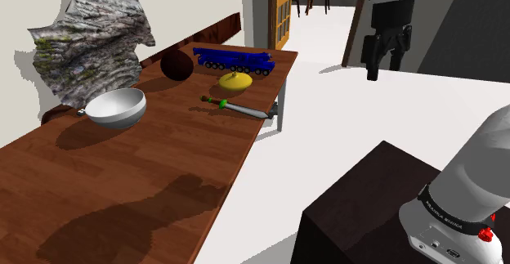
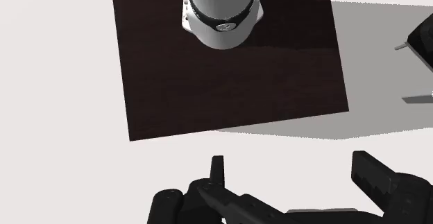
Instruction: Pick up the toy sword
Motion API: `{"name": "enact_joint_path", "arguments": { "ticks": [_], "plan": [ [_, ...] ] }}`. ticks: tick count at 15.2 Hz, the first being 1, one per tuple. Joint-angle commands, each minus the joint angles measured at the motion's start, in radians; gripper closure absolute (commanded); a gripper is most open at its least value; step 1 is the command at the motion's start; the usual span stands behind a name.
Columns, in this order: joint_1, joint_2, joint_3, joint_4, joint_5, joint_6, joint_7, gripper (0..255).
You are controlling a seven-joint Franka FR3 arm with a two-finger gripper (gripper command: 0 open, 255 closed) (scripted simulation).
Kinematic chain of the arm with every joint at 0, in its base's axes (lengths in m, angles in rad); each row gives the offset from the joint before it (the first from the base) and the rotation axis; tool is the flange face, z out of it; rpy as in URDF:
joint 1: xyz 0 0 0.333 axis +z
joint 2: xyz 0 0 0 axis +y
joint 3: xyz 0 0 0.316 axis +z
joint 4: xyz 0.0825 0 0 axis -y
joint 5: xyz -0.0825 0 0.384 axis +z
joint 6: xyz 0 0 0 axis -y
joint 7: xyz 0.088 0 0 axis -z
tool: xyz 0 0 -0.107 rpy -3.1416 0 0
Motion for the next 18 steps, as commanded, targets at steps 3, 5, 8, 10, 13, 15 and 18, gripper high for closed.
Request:
{"name": "enact_joint_path", "arguments": {
  "ticks": [3, 5, 8, 10, 13, 15, 18],
  "plan": [
    [0.012, 0.057, -0.003, 0.000, 0.002, 0.073, -0.031, 0],
    [0.024, 0.117, -0.006, 0.005, 0.006, 0.143, -0.062, 0],
    [0.041, 0.211, -0.008, 0.024, 0.014, 0.242, -0.108, 0],
    [0.054, 0.276, -0.008, 0.043, 0.020, 0.304, -0.138, 0],
    [0.072, 0.376, -0.007, 0.081, 0.032, 0.388, -0.184, 0],
    [0.083, 0.443, -0.004, 0.113, 0.041, 0.439, -0.214, 0],
    [0.100, 0.544, 0.001, 0.169, 0.055, 0.507, -0.259, 0]
  ]
}}
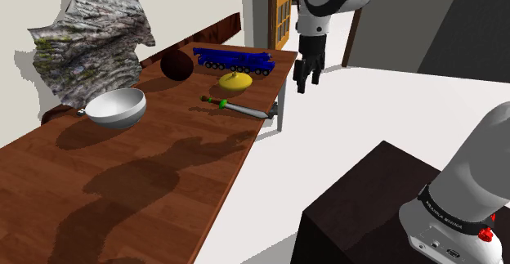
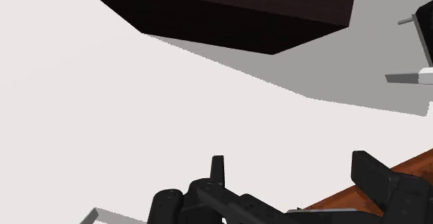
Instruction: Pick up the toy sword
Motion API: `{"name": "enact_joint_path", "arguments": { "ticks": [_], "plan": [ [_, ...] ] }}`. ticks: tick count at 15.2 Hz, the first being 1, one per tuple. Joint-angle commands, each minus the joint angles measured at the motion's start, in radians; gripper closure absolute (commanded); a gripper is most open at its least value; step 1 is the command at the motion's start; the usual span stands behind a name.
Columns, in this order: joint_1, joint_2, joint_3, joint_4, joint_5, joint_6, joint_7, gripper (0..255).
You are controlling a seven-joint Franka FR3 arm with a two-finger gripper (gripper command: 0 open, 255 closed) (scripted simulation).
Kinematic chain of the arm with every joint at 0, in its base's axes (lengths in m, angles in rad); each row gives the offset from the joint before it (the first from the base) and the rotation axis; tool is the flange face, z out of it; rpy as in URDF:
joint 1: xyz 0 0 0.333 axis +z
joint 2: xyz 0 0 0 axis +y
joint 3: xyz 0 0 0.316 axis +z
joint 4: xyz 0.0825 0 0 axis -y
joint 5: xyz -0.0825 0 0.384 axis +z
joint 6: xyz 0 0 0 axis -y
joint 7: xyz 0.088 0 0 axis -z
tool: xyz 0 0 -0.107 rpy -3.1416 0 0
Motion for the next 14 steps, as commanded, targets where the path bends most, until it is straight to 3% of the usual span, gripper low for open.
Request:
{"name": "enact_joint_path", "arguments": {
  "ticks": [1, 14],
  "plan": [
    [0.011, 0.059, 0.005, 0.034, 0.010, 0.043, -0.030, 0],
    [0.067, 0.482, 0.063, 0.400, 0.052, 0.200, -0.198, 0]
  ]
}}
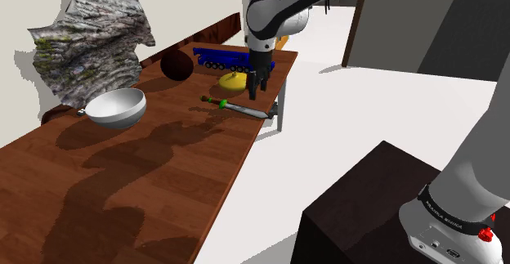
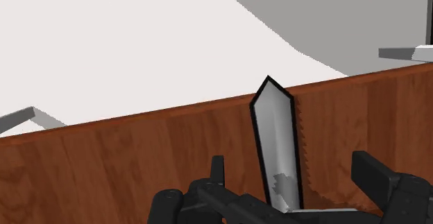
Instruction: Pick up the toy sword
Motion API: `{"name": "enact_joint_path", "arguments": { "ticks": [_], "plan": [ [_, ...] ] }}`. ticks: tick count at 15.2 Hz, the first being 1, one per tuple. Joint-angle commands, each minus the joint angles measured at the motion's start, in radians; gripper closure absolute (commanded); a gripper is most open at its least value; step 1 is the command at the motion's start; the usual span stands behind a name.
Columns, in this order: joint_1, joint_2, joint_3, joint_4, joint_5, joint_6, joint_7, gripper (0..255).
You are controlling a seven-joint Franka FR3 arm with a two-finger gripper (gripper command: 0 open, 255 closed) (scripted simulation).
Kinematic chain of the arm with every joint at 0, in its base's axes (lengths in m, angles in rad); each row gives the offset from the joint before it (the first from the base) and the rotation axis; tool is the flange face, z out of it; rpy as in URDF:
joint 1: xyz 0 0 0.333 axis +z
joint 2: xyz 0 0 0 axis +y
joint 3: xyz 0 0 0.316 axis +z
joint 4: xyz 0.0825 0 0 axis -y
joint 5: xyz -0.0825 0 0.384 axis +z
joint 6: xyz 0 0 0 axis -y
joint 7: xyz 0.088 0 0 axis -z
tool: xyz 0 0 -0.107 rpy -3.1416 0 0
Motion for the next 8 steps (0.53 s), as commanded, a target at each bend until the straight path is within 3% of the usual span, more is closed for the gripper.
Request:
{"name": "enact_joint_path", "arguments": {
  "ticks": [1, 6, 8],
  "plan": [
    [0.009, 0.062, 0.012, 0.060, 0.002, 0.019, -0.023, 0],
    [0.033, 0.225, 0.040, 0.255, -0.003, 0.026, -0.070, 0],
    [0.036, 0.244, 0.042, 0.267, -0.004, 0.036, -0.075, 0]
  ]
}}
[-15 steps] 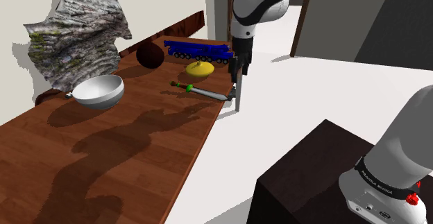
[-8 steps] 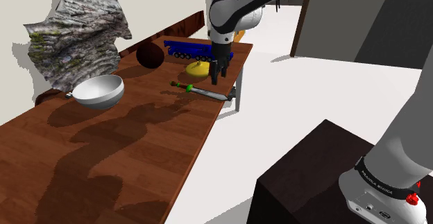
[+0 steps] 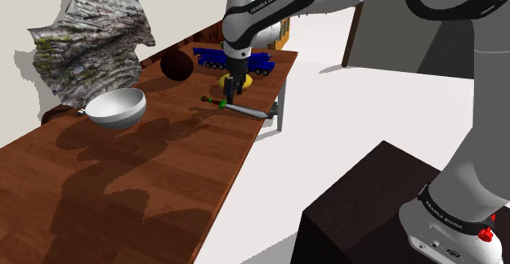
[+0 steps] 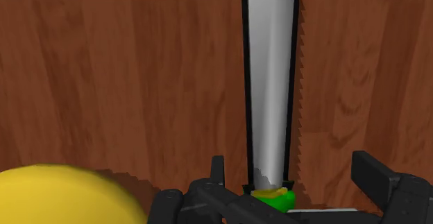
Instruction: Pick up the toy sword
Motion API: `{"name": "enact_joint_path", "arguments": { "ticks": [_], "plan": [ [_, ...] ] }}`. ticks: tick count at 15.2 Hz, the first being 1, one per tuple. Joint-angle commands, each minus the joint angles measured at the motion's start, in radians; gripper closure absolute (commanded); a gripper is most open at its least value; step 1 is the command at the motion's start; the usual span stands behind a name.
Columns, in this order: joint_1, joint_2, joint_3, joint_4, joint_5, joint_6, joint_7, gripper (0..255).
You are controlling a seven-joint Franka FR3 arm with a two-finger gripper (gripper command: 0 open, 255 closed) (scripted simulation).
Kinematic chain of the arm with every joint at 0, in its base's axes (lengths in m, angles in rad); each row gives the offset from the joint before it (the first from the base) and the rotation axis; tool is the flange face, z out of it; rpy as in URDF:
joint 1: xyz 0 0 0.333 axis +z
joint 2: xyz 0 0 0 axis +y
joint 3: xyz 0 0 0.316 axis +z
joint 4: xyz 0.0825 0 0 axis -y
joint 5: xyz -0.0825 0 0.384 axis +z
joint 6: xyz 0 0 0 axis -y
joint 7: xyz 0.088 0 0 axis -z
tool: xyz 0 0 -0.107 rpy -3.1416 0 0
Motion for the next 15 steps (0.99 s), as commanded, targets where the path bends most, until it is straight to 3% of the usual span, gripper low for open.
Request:
{"name": "enact_joint_path", "arguments": {
  "ticks": [1, 8, 9, 15],
  "plan": [
    [0.003, 0.022, 0.002, 0.006, 0.000, 0.019, -0.006, 0],
    [0.004, 0.056, 0.002, -0.020, 0.001, 0.078, -0.014, 0],
    [0.004, 0.057, 0.002, -0.017, 0.001, 0.077, -0.014, 255],
    [0.004, 0.057, 0.002, -0.017, 0.001, 0.077, -0.015, 255]
  ]
}}
